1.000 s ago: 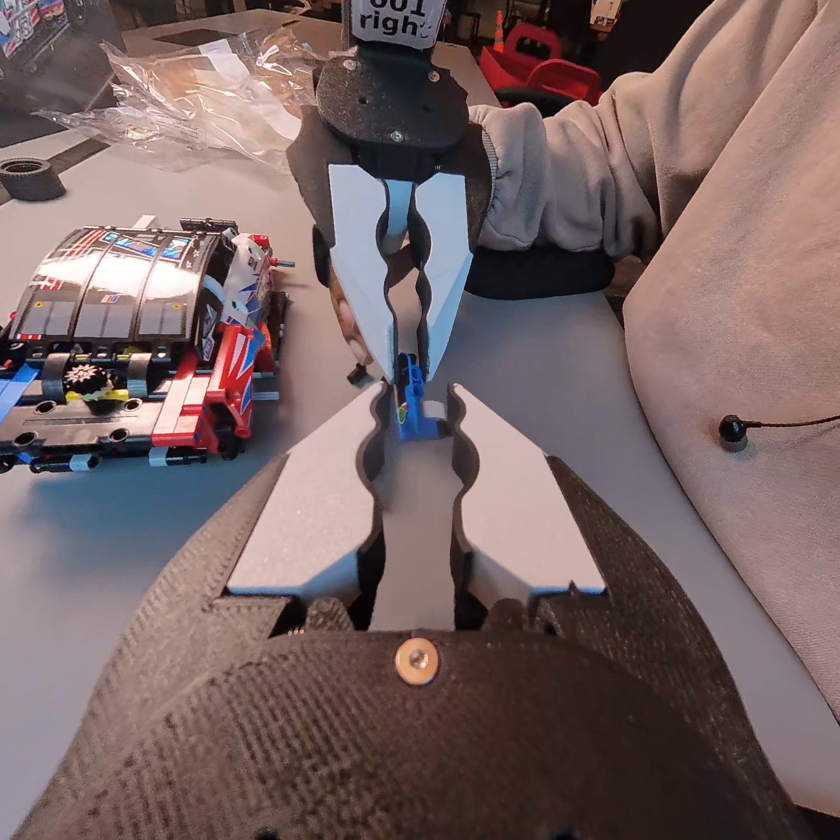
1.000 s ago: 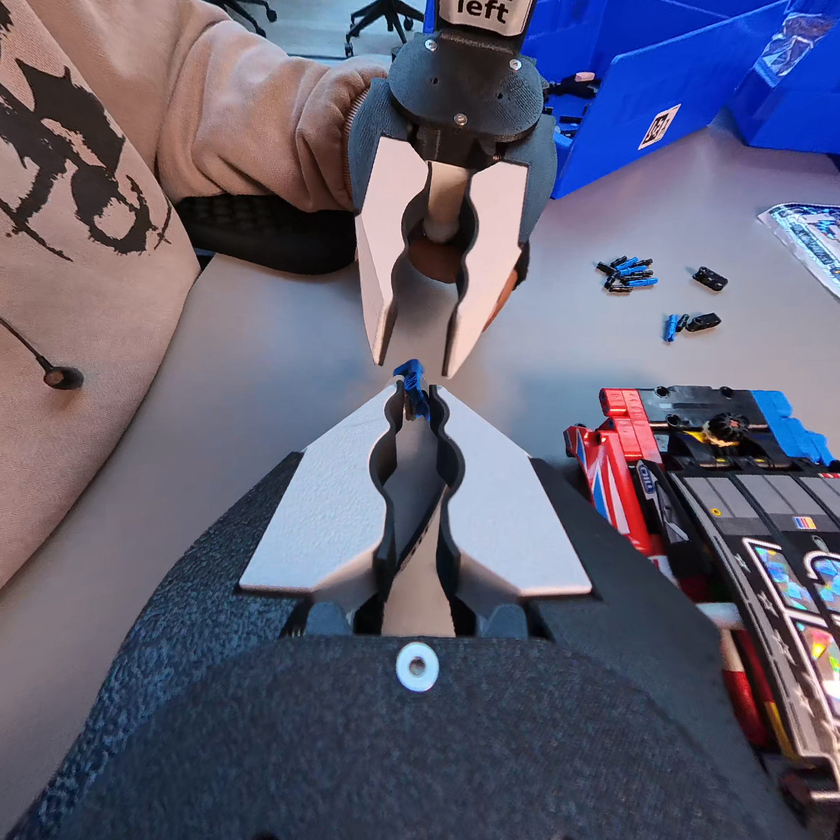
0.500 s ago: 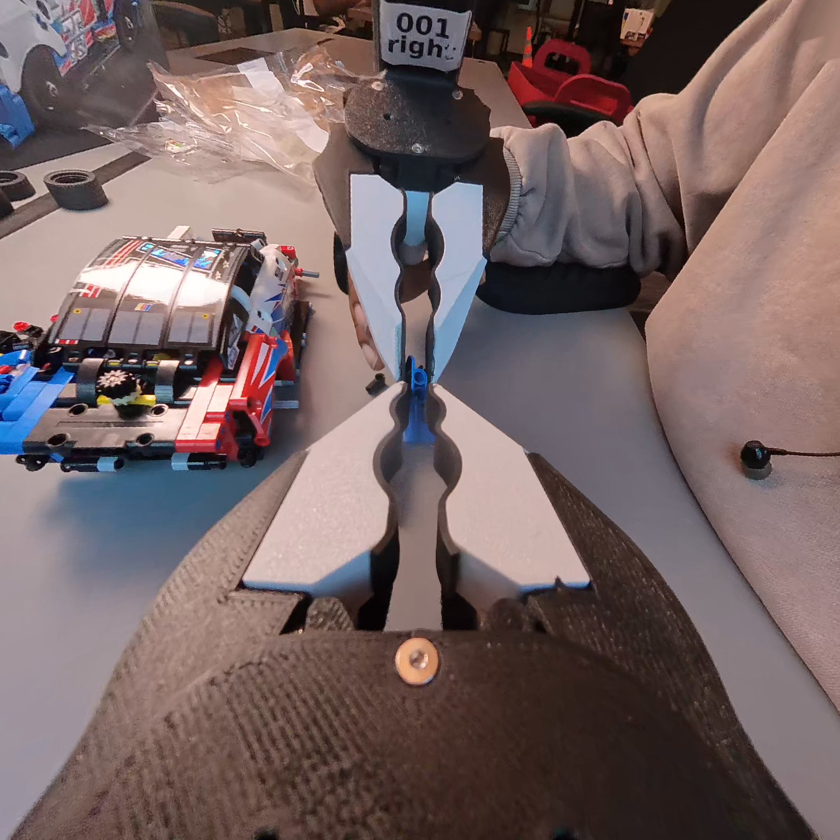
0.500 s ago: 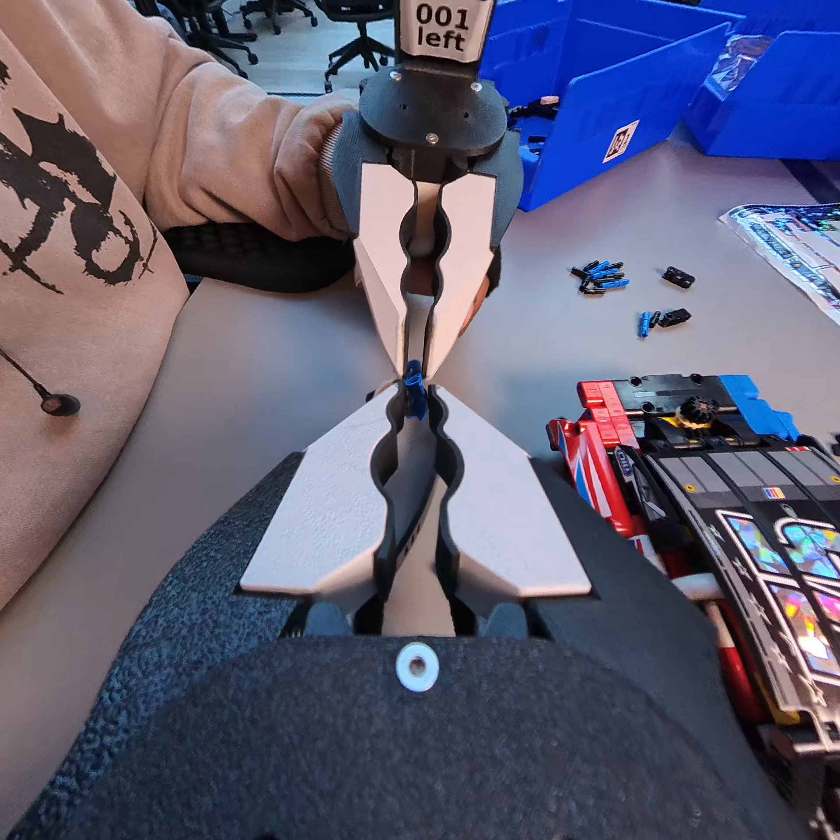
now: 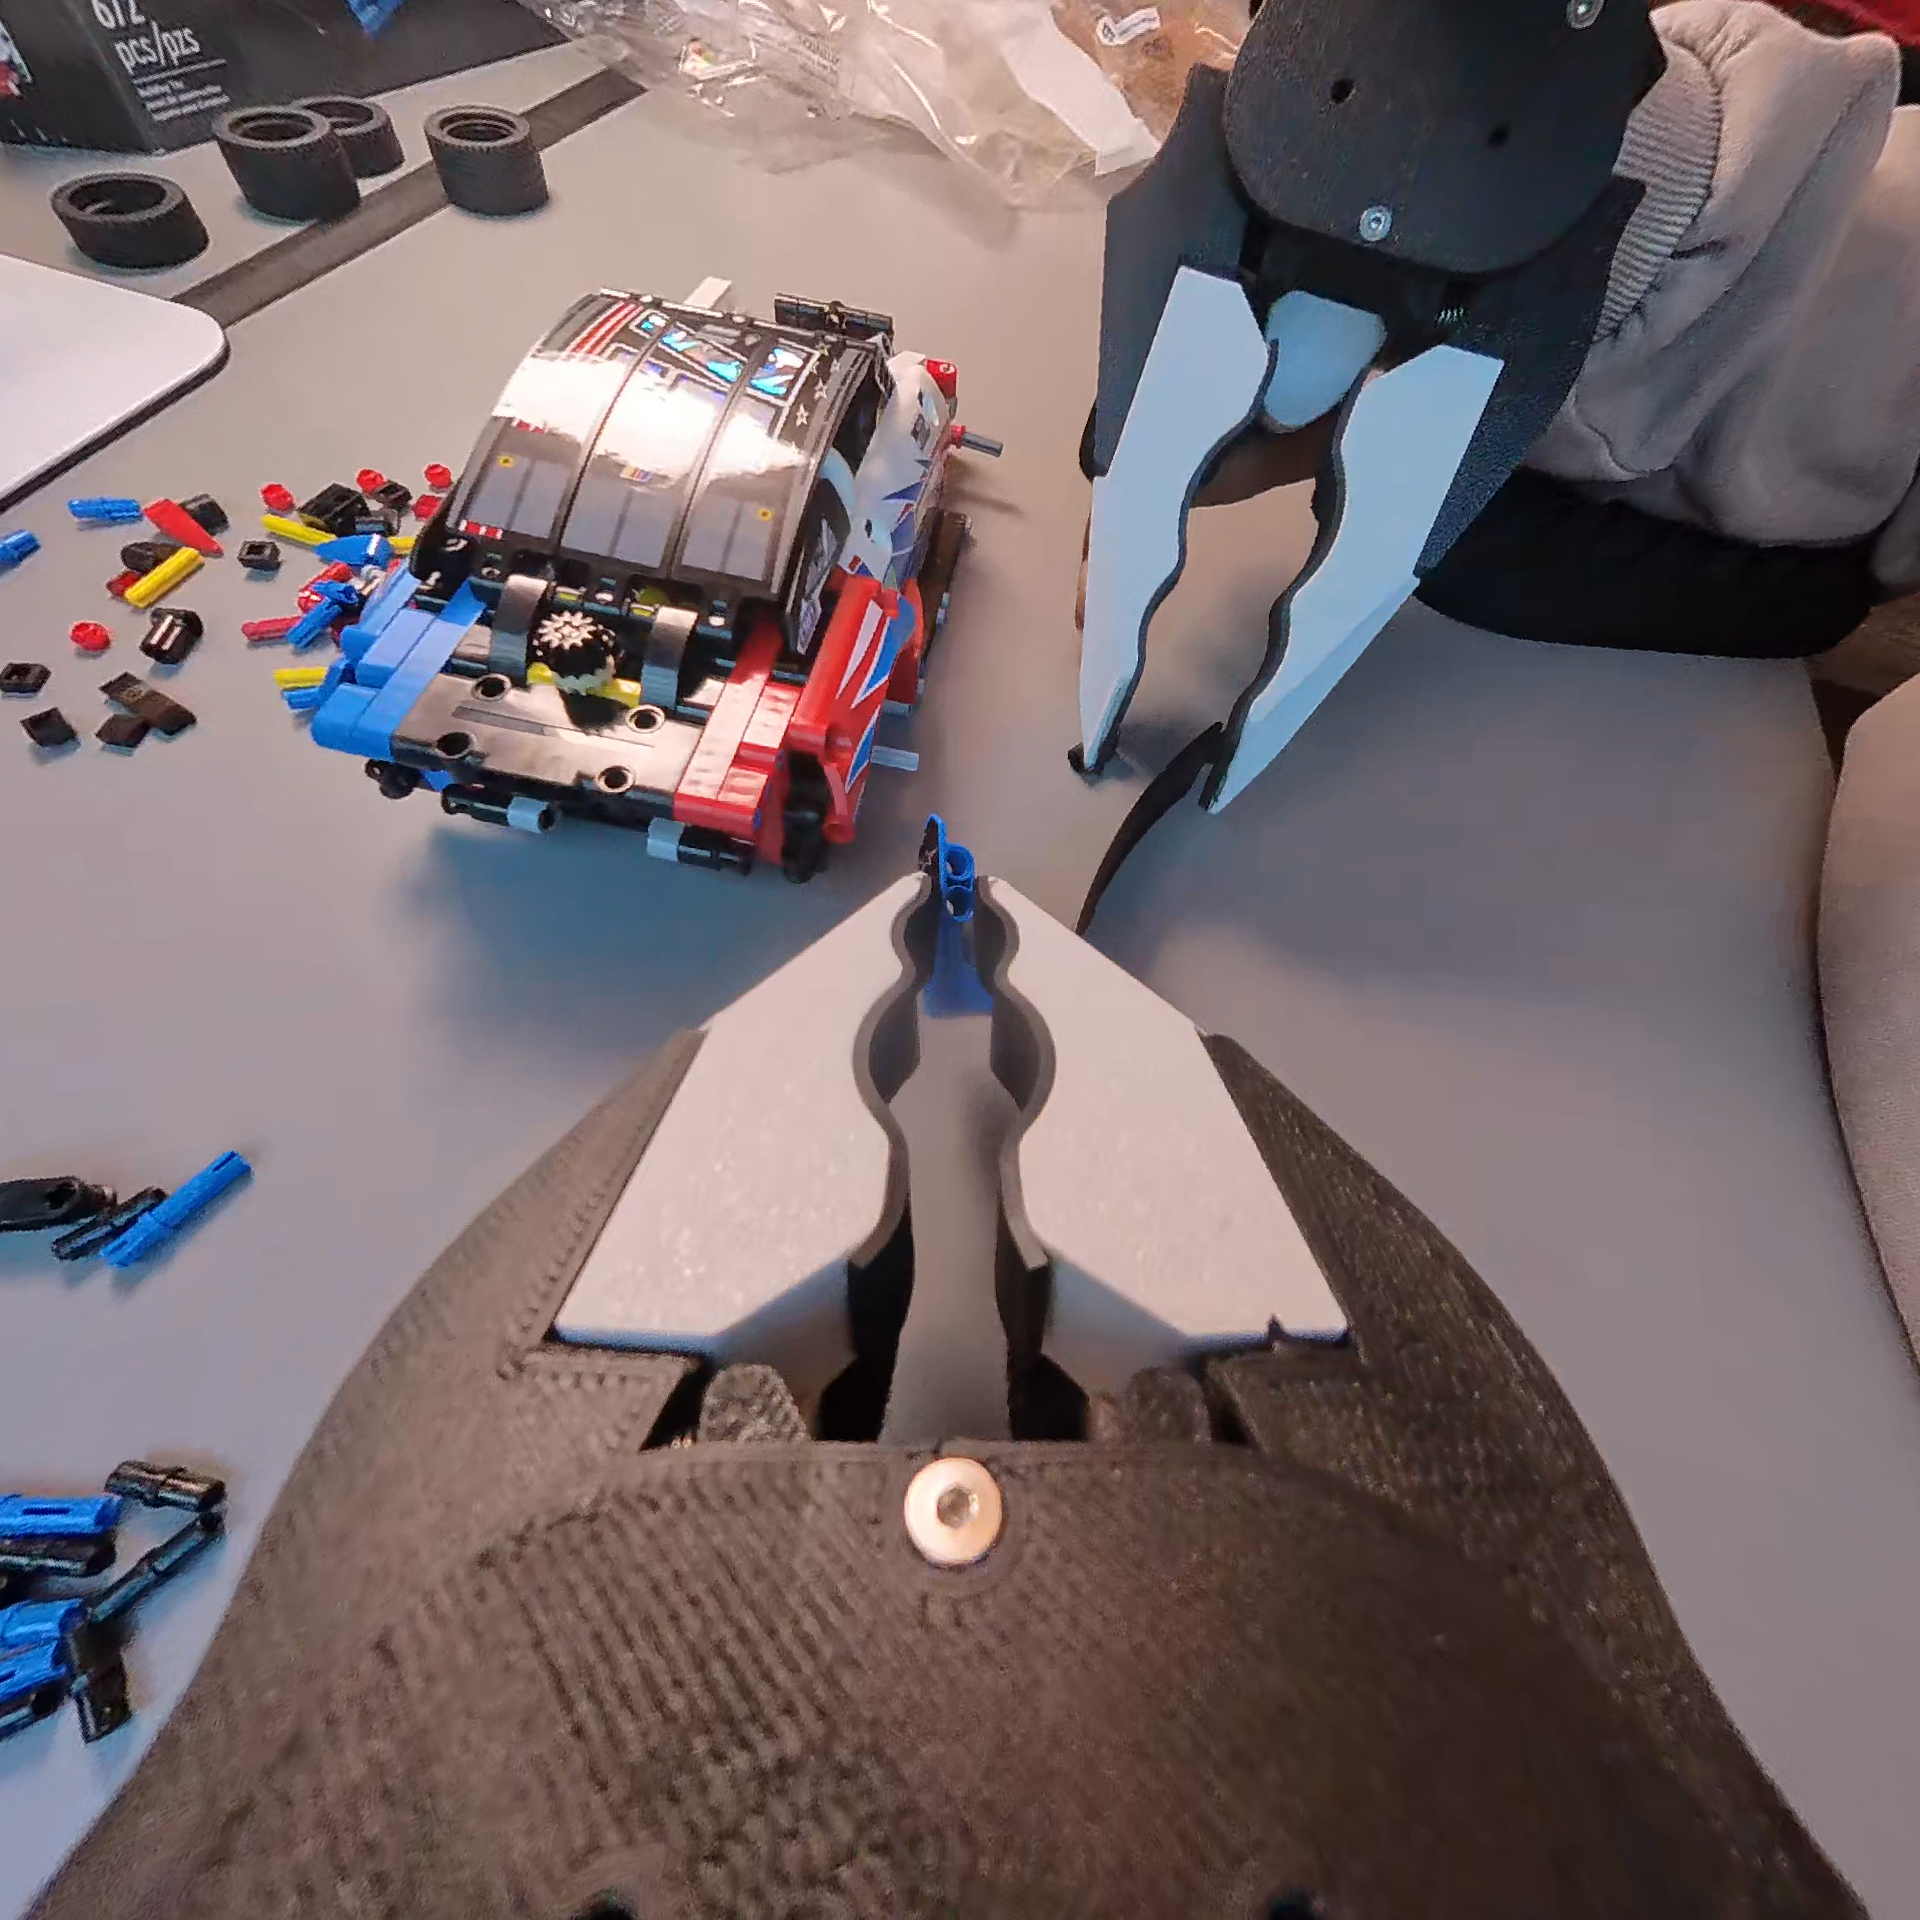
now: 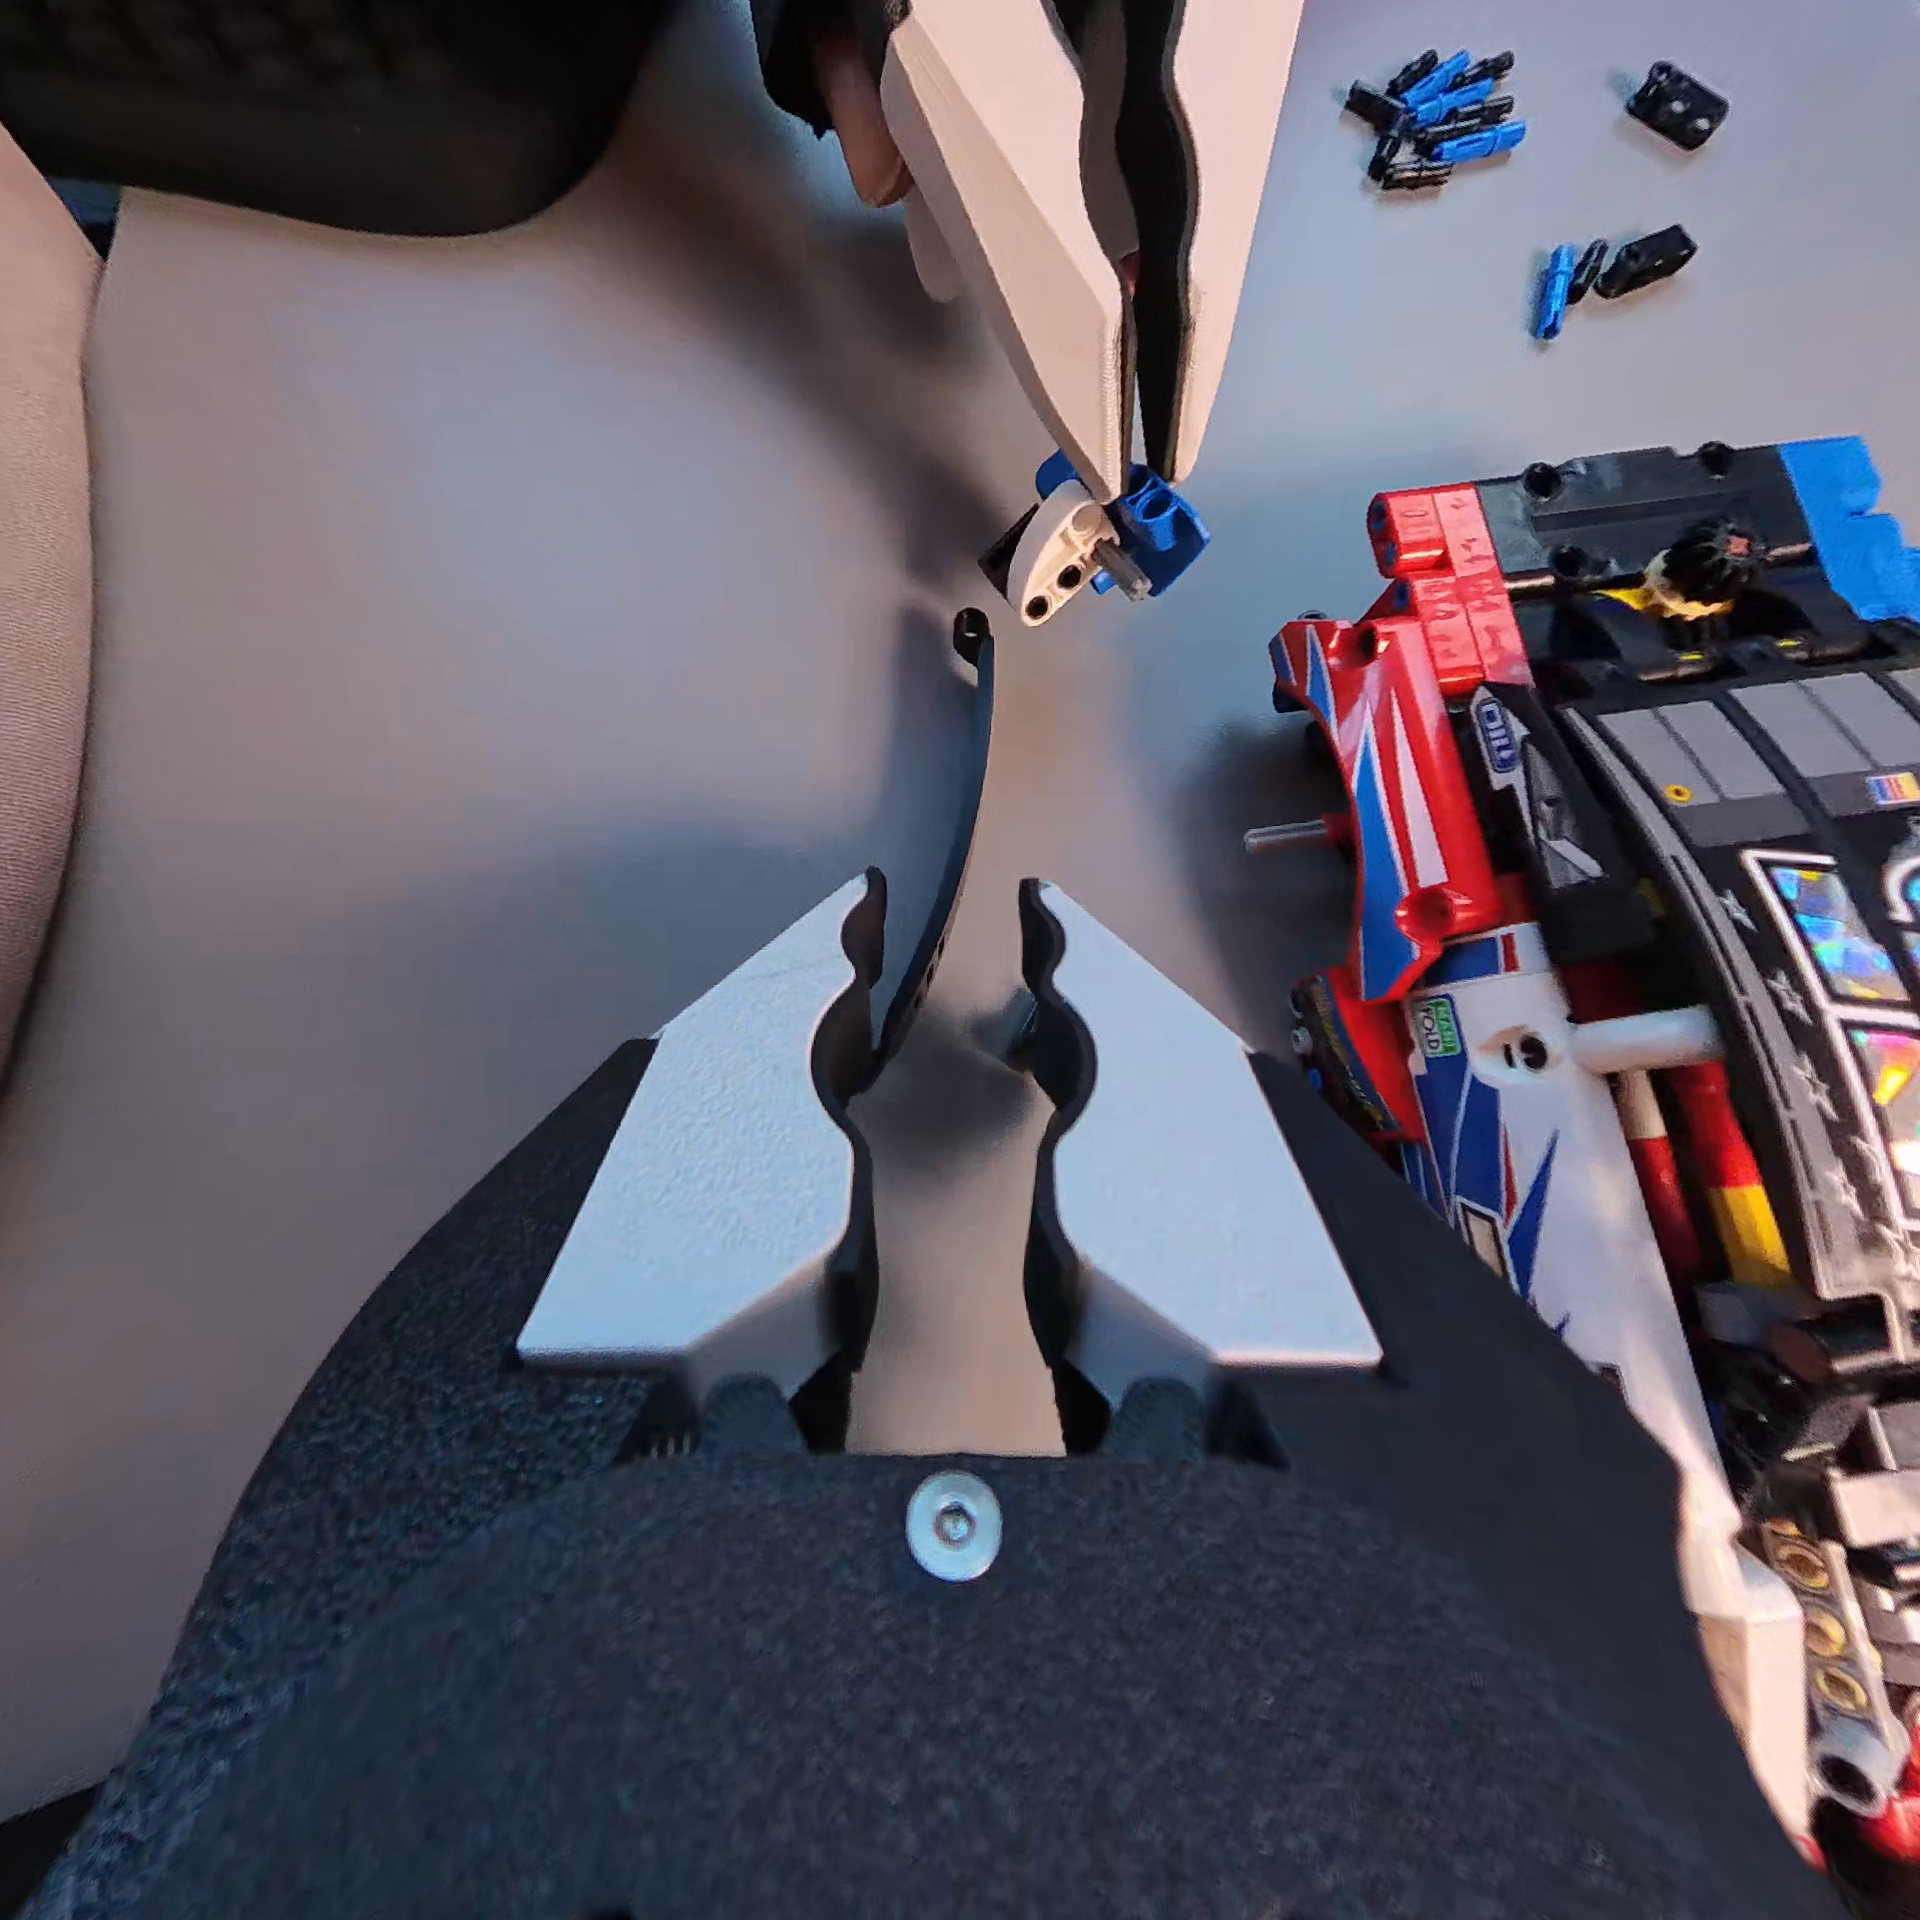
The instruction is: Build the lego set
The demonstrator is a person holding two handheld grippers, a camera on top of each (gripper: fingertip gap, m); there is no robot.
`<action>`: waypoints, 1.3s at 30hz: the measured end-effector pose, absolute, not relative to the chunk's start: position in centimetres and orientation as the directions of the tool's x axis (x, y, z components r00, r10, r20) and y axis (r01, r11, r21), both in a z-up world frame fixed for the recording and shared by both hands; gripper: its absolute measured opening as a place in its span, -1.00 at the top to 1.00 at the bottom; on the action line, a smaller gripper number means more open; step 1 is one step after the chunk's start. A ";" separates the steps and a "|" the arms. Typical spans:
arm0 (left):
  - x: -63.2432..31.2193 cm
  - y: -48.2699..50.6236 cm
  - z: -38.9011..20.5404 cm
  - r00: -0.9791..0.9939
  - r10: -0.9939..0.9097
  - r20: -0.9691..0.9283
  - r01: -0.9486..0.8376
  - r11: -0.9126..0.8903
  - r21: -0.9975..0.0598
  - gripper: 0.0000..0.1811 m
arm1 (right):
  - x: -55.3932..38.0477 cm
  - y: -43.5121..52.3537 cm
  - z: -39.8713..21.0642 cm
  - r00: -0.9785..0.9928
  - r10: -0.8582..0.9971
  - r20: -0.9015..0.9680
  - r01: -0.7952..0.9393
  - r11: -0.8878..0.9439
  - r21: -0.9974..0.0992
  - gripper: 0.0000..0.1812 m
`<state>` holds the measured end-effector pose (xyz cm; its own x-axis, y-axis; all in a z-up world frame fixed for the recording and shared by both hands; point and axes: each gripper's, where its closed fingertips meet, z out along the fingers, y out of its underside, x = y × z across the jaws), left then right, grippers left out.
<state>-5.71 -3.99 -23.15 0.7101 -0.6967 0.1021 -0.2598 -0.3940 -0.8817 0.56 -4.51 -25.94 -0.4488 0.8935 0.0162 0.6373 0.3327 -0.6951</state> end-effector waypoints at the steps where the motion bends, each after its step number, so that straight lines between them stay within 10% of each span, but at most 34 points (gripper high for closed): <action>1: -5.7 -4.0 -23.2 0.711 -0.695 0.105 -0.257 -0.396 -0.882 0.96 | 0.5 -4.7 -26.0 -0.450 0.893 0.006 0.639 0.326 -0.696 0.78; 36: -2.7 -5.8 -18.6 0.560 -0.797 0.229 -0.069 -0.320 -0.945 1.00 | -2.9 -5.9 -20.6 -0.439 0.897 0.054 0.342 0.223 -0.913 1.00; 39: -3.6 -5.3 -16.9 0.551 -0.785 0.285 0.064 -0.301 -0.952 0.70 | -3.0 -5.0 -19.8 -0.393 0.919 -0.016 0.310 0.116 -0.943 1.00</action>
